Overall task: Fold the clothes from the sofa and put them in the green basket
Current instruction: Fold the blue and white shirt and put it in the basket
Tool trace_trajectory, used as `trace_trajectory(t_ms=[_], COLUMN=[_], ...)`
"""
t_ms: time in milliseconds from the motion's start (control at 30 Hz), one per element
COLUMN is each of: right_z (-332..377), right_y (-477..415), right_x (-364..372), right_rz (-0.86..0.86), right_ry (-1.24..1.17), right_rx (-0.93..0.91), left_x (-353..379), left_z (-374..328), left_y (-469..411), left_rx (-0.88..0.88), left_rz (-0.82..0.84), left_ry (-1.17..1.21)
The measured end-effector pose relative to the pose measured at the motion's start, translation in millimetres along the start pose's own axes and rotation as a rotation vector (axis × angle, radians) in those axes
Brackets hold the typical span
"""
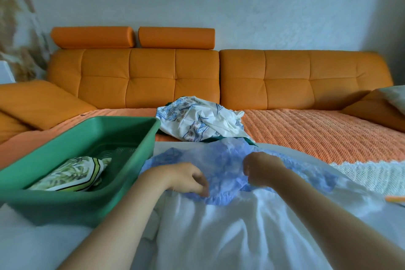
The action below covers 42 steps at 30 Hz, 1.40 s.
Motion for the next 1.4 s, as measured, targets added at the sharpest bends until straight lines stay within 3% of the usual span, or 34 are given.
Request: trace_trajectory(t_ms=[100,200,267,333,433,533,633,700,800,867,933,1000,1067,1133,1200,1300,1367,1400], right_z=[-5.7,11.9,23.4,26.5,27.0,21.8,21.2,23.1,10.0,0.8,-0.6,11.9,25.8,36.4,44.1,36.8,30.2,27.9], right_y=[4.6,5.5,4.4,-1.5,-7.9,-6.6,-3.8,-3.0,-7.3,-6.5,-3.0,13.5,30.9,34.1,30.1,25.0,26.0,25.5], right_x=[-16.2,-18.1,-7.1,4.3,1.0,-16.2,-27.2,-26.6,-15.6,-14.6,-20.3,-35.6,-37.8,-25.7,-0.5,37.3,38.1,32.8], right_rz=[-0.145,-0.260,-0.209,-0.182,-0.300,-0.520,-0.608,-0.549,-0.394,-0.364,-0.520,-0.794,-0.898,-0.795,-0.510,0.021,0.154,0.153], right_ry=[-0.080,-0.250,-0.160,-0.008,0.008,-0.341,-0.568,-0.419,-0.138,-0.315,-0.489,-0.451,-0.332,-0.227,-0.100,-0.011,-0.124,-0.184], right_rx=[0.038,-0.205,-0.287,-0.234,-0.180,-0.135,-0.216,-0.234,-0.031,0.068,0.031,-0.232,-0.489,-0.658,-0.738,-0.580,-0.483,-0.435], left_x=[-13.3,-26.5,-21.1,-10.0,-2.0,-10.5,-31.8,-44.8,-47.9,-44.7,-43.2,-39.4,-32.1,-23.1,-10.3,13.7,20.1,16.3], left_z=[1.6,-2.0,-7.6,-11.0,-12.5,-18.1,-26.8,-30.4,-34.4,-36.5,-33.1,-29.6,-24.1,-13.0,2.1,24.4,28.8,28.0], left_y=[0.3,1.1,-7.5,-17.7,-26.3,-24.5,-14.2,-4.4,8.8,9.7,5.5,0.7,-1.9,-3.9,-10.0,-13.2,-10.7,-10.2], left_rx=[0.059,0.125,0.149,0.120,0.074,0.045,0.021,0.050,0.171,0.229,0.231,0.252,0.285,0.254,0.154,0.012,-0.052,-0.073], left_rz=[-0.368,-0.652,-0.606,-0.506,-0.519,-0.695,-0.927,-1.083,-1.203,-1.169,-1.114,-1.032,-0.912,-0.759,-0.523,-0.125,-0.017,-0.054], left_ry=[0.119,0.052,-0.124,-0.296,-0.486,-0.555,-0.408,-0.284,-0.195,-0.182,-0.161,-0.159,-0.168,-0.199,-0.315,-0.365,-0.285,-0.237])
Point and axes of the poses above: each hand's wrist, its own y-axis away from the middle knuckle, its own x-axis out of the palm, z = x × y, the point moved 6 cm from there along -y, towards the middle knuckle, and after that the axes turned 2 degrees about -y, right-handed, at the moved point
